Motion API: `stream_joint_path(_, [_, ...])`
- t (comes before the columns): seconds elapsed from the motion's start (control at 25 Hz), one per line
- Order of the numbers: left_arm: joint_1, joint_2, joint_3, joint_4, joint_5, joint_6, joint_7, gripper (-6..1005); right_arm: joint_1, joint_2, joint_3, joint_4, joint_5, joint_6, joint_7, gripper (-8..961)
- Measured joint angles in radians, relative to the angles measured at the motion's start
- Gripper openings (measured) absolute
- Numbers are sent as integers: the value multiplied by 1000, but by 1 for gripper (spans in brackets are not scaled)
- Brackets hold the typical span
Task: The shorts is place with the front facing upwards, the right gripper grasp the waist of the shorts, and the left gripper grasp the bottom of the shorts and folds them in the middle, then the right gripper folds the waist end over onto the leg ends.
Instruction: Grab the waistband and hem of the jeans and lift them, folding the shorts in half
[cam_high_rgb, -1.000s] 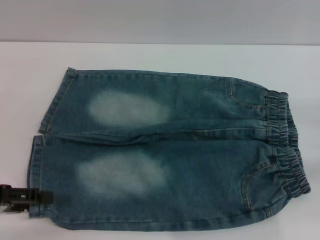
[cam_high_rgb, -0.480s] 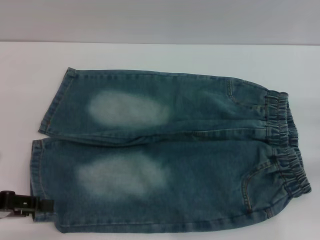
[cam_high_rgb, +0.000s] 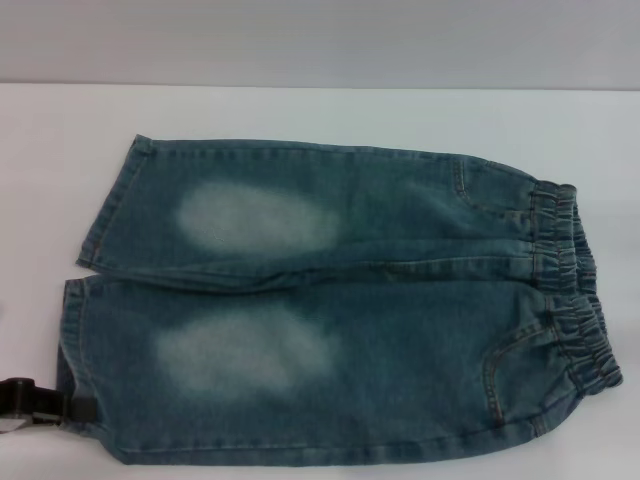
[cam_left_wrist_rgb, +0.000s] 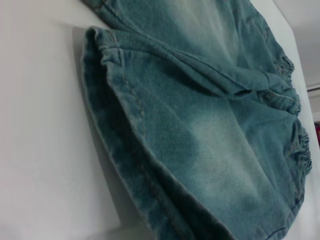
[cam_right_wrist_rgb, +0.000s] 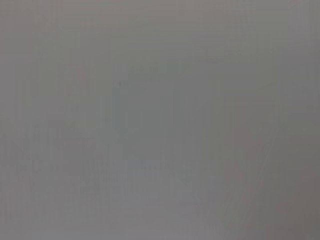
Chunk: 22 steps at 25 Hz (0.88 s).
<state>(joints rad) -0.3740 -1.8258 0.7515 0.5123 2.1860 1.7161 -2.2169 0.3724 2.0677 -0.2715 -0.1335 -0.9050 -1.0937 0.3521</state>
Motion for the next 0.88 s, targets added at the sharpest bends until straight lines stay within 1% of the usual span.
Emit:
stream_joint_path(0.04, [0, -5, 3, 3, 0, -5, -6, 253, 0, 0, 0, 0, 0, 0, 2, 683])
stream_joint_path(0.12, [0, -7, 1, 4, 0, -10, -6, 56, -1, 0, -1, 0, 0, 0, 6, 683])
stream_joint_path(0.28, [0, -9, -2, 4, 0, -15, -5, 48, -8, -2, -27, -21, -35, -1, 82, 683])
stream_joint_path(0.4, [-2, -14, -5, 5, -3, -29, -1, 45, -20, -16, -67, -75, -139, -6, 256, 683])
stream_joint_path(0.44, [-7, -19, -7, 5, -6, -36, -1, 45, -23, -22, -81, -96, -177, -10, 316, 682])
stream_joint_path(0.52, [-7, -19, -7, 5, -6, -36, -1, 46, -30, -46, -122, -170, -327, -45, 514, 682])
stream_joint_path(0.56, [-18, -28, -30, 6, -9, -43, -1, 47, -31, -57, -135, -197, -387, -68, 588, 682])
stream_joint_path(0.68, [-26, -35, -61, 21, -9, -44, 0, 49, -25, -102, -173, -315, -620, -182, 868, 682])
stream_joint_path(0.84, [-35, -38, -71, 45, -9, -44, 12, 51, 8, -154, -184, -472, -863, -371, 1119, 682])
stream_joint_path(0.88, [-36, -38, -71, 47, -9, -44, 15, 52, 16, -161, -184, -504, -909, -413, 1156, 682])
